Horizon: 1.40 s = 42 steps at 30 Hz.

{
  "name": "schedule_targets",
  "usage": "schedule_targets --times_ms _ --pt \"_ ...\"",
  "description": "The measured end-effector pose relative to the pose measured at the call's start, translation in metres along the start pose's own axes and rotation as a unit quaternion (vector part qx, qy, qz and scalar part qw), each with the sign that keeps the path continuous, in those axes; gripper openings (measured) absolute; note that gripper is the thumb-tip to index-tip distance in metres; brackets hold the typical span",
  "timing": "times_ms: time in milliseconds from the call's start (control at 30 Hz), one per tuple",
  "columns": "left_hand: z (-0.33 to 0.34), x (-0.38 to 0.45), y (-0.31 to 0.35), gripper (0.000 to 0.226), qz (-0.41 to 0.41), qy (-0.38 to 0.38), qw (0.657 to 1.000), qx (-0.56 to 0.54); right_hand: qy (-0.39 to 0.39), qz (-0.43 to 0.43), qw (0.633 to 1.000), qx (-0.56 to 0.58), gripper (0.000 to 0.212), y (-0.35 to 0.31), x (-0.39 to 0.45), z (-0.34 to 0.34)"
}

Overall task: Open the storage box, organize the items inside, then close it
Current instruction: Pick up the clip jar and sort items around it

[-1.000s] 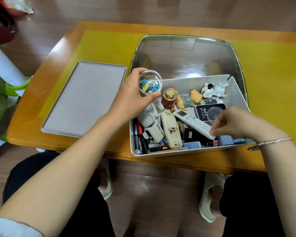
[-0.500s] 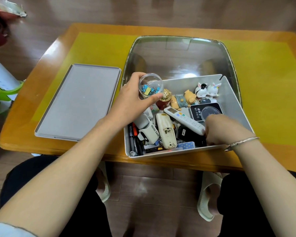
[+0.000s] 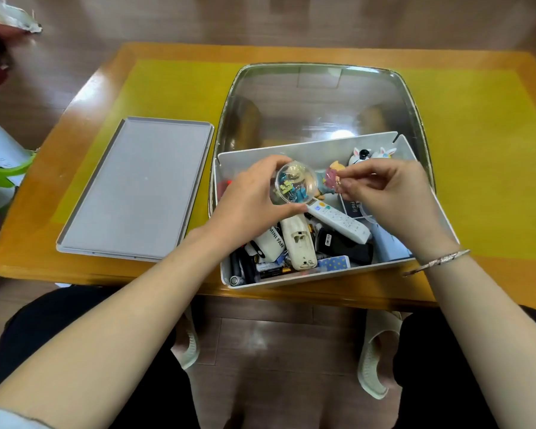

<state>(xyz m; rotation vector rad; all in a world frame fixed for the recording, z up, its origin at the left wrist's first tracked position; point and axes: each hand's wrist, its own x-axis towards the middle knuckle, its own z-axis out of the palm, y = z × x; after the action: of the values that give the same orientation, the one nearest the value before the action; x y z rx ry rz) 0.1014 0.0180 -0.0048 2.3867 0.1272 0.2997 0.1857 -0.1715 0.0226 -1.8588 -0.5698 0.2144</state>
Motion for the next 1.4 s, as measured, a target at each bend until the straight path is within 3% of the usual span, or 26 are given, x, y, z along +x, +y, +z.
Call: schedule_targets --times_ms 100,200,367,467,633,700,800,967,1167,1267,1400 --pt "0.007 -0.001 0.001 0.063 0.006 -0.008 1.000 0.022 0.027 -0.061 0.998 -0.015 0.031 -0.002 -0.003 0.010" --pt "0.013 -0.001 0.004 0.061 0.011 -0.018 1.000 0.020 0.052 -0.108 0.991 -0.055 0.019 0.000 -0.004 0.020" --pt "0.016 -0.001 0.007 0.058 0.010 -0.027 0.999 0.021 0.110 -0.218 0.934 -0.261 0.008 0.004 -0.003 0.028" --pt "0.015 -0.002 0.005 0.058 -0.003 -0.014 0.999 0.033 0.103 -0.228 0.926 -0.282 0.007 0.006 -0.002 0.026" --pt "0.002 0.002 -0.005 0.055 -0.058 0.023 0.998 0.011 0.083 -0.195 0.945 -0.250 0.007 0.010 0.004 0.021" --pt "-0.008 0.004 -0.008 0.052 -0.083 0.057 0.995 0.004 0.054 -0.170 0.952 -0.250 0.006 0.014 0.005 0.022" --pt "-0.021 0.008 -0.014 0.053 -0.097 0.093 0.991 -0.009 -0.055 -0.142 0.941 -0.303 0.014 0.020 0.002 0.031" --pt "-0.032 0.010 -0.018 0.059 -0.087 0.129 0.988 -0.014 -0.210 -0.128 0.901 -0.357 0.053 0.018 -0.010 0.063" --pt "-0.032 0.011 -0.015 0.057 -0.090 0.129 0.987 -0.030 -0.260 -0.107 0.858 -0.429 0.092 0.020 -0.018 0.097" --pt "-0.031 0.010 -0.013 0.057 -0.092 0.120 0.988 -0.030 -0.276 -0.086 0.864 -0.411 0.082 0.021 -0.019 0.101" --pt "-0.038 0.010 -0.011 0.059 -0.095 0.133 0.986 -0.034 -0.264 -0.051 0.919 -0.289 0.056 0.014 -0.014 0.086"
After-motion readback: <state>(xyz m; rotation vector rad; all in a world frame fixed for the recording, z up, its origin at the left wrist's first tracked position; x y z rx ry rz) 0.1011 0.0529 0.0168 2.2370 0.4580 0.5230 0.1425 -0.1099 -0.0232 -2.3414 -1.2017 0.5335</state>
